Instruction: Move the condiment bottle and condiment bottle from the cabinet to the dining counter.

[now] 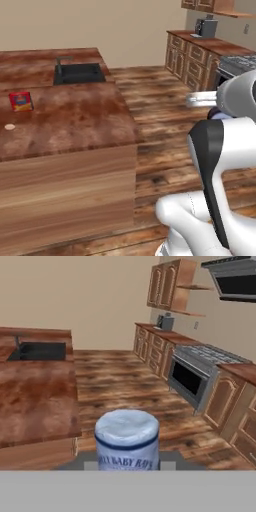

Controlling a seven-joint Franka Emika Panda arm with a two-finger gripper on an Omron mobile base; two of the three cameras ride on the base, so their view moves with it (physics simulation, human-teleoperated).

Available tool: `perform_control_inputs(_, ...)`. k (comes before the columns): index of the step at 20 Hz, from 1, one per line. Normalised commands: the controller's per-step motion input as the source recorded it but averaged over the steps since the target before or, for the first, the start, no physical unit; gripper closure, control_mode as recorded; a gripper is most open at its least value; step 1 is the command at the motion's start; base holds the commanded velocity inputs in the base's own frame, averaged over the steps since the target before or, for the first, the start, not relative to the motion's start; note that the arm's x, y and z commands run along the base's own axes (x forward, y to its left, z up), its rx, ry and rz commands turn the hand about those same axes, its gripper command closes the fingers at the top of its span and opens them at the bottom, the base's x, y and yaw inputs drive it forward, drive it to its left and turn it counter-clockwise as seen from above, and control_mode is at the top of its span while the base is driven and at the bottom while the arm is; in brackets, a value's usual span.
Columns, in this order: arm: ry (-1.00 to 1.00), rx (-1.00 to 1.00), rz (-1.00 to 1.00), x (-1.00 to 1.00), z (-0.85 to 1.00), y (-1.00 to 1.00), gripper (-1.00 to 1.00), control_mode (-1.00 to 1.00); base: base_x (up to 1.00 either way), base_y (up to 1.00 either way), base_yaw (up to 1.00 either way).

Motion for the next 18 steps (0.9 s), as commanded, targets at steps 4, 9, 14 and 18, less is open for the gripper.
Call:
perform_control_inputs(4,0.00,0.00,0.00,0.00,0.00,0.00,1.00,1.00,0.67,1.00,0.00)
perform_control_inputs(9,0.00,0.00,0.00,0.00,0.00,0.00,1.00,1.00,0.91,1.00,-0.03)
perform_control_inputs(14,0.00,0.00,0.00,0.00,0.00,0.00,1.00,1.00,0.90,1.00,-0.03)
perform_control_inputs(18,0.00,0.00,0.00,0.00,0.00,0.00,1.00,1.00,0.65,1.00,0.00)
